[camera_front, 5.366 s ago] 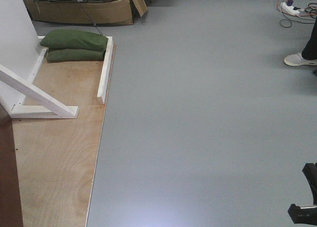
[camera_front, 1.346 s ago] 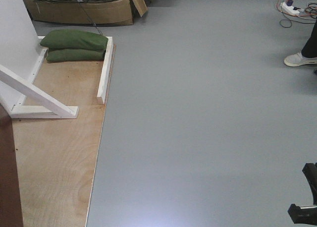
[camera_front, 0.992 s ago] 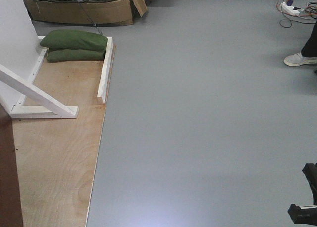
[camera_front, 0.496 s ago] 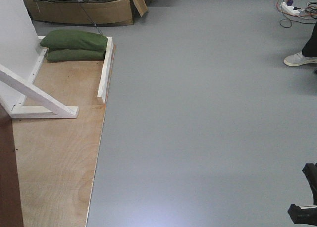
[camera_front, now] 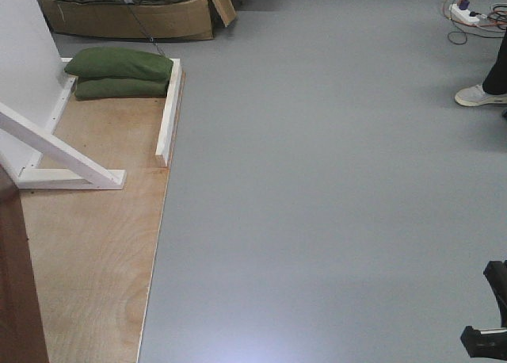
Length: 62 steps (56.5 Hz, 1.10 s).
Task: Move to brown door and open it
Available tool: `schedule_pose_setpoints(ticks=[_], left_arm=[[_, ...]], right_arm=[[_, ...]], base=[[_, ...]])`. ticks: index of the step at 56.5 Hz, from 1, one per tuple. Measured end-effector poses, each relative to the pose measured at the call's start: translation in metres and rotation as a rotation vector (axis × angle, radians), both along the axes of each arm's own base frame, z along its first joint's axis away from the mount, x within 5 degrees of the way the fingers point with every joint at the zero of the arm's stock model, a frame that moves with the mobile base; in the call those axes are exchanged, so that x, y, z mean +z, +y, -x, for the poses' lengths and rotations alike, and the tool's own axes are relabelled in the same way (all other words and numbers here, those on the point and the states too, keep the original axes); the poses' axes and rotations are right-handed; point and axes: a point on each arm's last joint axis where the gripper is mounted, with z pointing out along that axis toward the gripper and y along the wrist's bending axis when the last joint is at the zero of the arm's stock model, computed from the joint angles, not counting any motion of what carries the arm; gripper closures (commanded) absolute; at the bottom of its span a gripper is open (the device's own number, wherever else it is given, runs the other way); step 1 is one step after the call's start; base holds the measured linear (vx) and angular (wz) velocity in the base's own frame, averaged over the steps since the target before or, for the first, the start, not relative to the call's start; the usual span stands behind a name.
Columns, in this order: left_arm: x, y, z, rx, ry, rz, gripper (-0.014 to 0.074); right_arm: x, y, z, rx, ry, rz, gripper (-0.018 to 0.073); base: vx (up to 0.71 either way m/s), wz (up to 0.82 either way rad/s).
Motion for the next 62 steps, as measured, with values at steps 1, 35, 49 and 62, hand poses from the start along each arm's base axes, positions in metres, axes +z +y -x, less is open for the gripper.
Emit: schedule_pose_setpoints(ticks=[1,35,49,62], left_arm=[[0.001,-0.002,-0.001,-0.014,-0.003,-0.003,0.0561],[0.006,-0.043,-0.065,-0.576,-0.149,-0.003,0.0561],[0.018,-0.077,-0.095,-0.936,-0.192,-0.102,0.0561],[0.023,-0.117,-0.123,-1.292,-0.223,-0.188,0.0561]], right_arm=[[0.000,0.000,0.000,0.000,0.000,0.000,0.0559],[0.000,0.000,0.000,0.000,0.000,0.000,0.0559],[0.000,0.000,0.000,0.000,0.000,0.000,0.0559],[0.000,0.000,0.000,0.000,0.000,0.000,0.0559]], base=[[0.00,0.00],[0.00,0.00],[0.00,0.00],[0.00,0.00]])
